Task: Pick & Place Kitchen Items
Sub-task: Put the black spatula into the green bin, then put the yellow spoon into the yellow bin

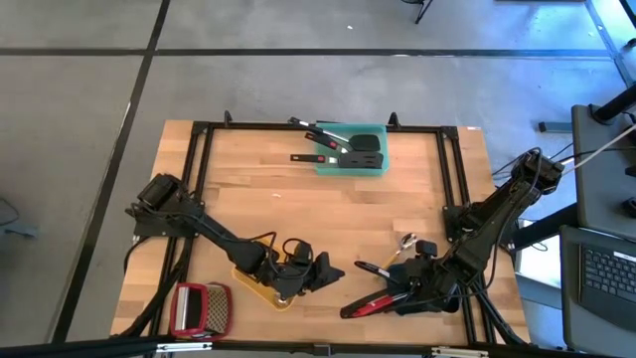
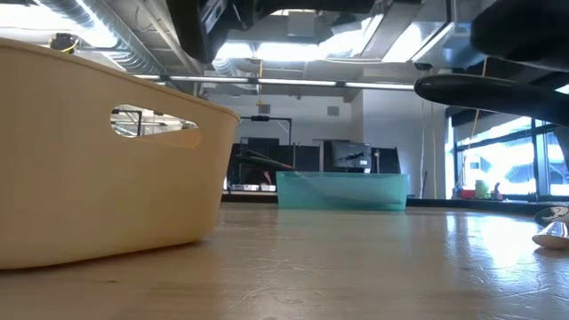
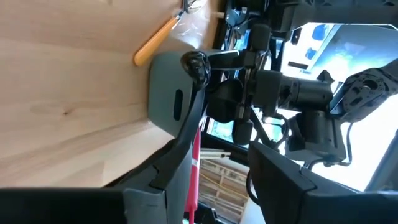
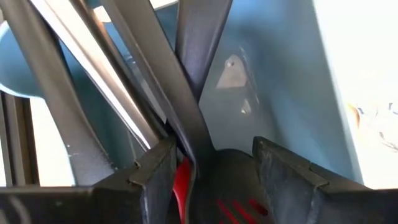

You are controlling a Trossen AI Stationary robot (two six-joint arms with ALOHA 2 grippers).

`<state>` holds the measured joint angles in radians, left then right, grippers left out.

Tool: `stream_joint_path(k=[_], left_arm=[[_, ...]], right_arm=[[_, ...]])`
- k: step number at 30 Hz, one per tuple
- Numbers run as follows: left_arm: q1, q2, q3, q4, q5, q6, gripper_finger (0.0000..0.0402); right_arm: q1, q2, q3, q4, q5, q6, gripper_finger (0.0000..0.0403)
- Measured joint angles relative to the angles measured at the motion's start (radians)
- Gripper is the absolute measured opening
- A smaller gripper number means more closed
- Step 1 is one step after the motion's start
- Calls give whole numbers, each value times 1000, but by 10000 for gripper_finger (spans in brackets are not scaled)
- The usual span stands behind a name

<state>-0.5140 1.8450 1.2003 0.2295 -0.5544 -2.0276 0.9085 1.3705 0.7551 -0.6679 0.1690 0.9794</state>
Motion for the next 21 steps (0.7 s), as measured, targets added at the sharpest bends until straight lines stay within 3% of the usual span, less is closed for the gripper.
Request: stream_joint_path(k=[15,21], left_arm=[[2,0,0,3,-13,35,154],[7,0,0,6,-15,88,153]], right_arm=[[-5,0,66,-39,-12,-68,214],[-5,0,97,-154,-12,-64,214]])
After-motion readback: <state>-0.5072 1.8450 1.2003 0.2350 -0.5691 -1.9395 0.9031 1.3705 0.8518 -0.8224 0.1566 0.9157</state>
